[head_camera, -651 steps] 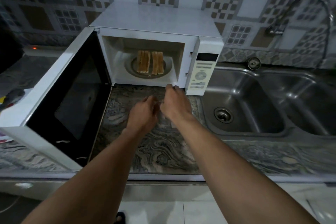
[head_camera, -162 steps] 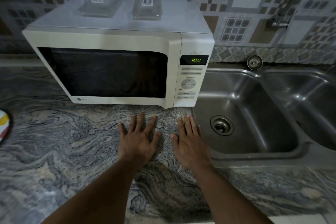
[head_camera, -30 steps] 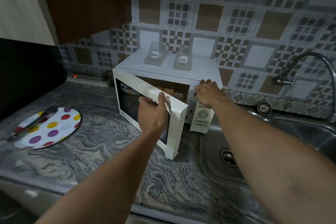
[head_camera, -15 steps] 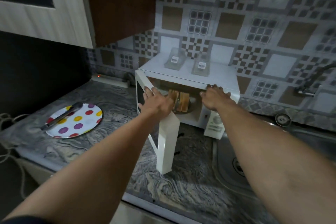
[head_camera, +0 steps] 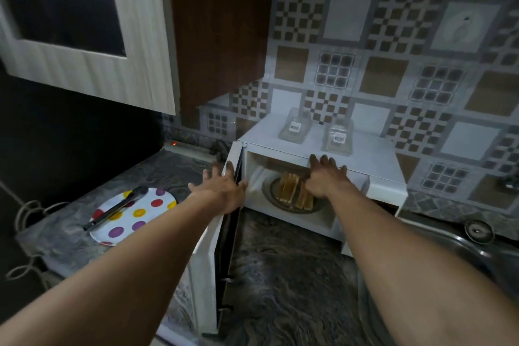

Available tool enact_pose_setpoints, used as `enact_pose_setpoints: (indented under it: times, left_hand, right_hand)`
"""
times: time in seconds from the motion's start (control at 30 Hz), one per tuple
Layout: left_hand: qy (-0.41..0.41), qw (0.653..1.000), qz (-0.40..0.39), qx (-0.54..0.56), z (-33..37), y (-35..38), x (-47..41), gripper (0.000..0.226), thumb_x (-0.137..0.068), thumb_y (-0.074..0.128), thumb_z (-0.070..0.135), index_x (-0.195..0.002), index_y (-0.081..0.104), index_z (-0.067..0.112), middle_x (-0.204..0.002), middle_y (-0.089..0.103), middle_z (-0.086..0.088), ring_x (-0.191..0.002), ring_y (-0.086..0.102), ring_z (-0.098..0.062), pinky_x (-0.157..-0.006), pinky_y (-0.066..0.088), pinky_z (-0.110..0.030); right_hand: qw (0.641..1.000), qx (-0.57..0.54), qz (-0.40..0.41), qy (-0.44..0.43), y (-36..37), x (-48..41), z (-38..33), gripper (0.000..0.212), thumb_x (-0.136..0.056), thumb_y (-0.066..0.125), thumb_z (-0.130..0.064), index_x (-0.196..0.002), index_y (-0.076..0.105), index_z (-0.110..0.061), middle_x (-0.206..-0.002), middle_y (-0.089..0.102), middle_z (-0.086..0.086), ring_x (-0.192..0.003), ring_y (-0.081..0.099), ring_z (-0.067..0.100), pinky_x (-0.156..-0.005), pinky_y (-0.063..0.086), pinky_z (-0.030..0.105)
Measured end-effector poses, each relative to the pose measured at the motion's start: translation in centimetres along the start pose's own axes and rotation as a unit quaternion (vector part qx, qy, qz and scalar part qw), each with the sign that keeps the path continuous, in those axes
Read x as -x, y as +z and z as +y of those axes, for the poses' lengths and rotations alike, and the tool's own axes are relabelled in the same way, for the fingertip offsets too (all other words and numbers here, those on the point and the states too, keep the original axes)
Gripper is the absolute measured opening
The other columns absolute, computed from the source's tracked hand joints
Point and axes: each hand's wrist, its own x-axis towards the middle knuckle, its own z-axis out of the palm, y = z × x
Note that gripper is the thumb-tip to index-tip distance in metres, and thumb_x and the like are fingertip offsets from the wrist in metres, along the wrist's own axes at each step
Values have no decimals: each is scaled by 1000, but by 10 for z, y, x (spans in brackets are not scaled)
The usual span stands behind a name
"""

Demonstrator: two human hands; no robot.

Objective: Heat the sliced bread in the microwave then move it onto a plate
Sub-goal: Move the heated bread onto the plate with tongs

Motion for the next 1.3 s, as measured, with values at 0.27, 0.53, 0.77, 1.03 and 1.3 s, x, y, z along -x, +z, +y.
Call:
enact_pose_setpoints:
  times: [0.27,0.53,0.77,1.03,1.3]
  left_hand:
    - [12,995,-4,-102,-23,-19,-39,73,-98,26,57,-155,-11,29,-164,-13,-12,-151,2,-37,-115,7,-67]
    - [35,995,-2,-90,-26,-17,-82,75,-98,20,61,-155,-15,26,-163,-17,-9,-151,-6,-34,-117,9,-63]
    - [88,995,-28,-31,-35,-20,-105,74,-97,25,61,-156,-9,30,-164,-12,-7,-151,-2,-35,-119,13,-57]
    - [120,992,-42,-12,-46,-25,-106,73,-98,23,63,-156,-5,31,-165,-10,-4,-151,-1,-32,-121,10,-52]
    - [164,982,1,97,-72,-36,-85,52,-105,25,36,-152,32,14,-161,25,-10,-147,24,-29,-120,18,-40]
  right_hand:
    - [999,21,25,-21,19,-26,-47,70,-104,33,-45,-160,3,-15,-166,3,17,-152,2,39,-122,0,56]
    - [999,4,22,22,16,-34,-73,68,-104,36,-33,-160,3,-13,-166,1,16,-152,0,42,-123,2,53]
    - [1000,4,8,25,17,-40,-91,65,-107,29,-37,-160,0,-13,-168,-4,11,-154,-4,32,-123,-1,53]
    - [999,14,12,40,13,-40,-112,65,-106,30,-41,-160,7,-12,-167,6,14,-153,3,35,-122,2,56]
    - [999,-14,32,-15,-16,-33,-155,54,-106,30,-44,-152,33,-15,-156,33,13,-145,27,33,-119,15,53]
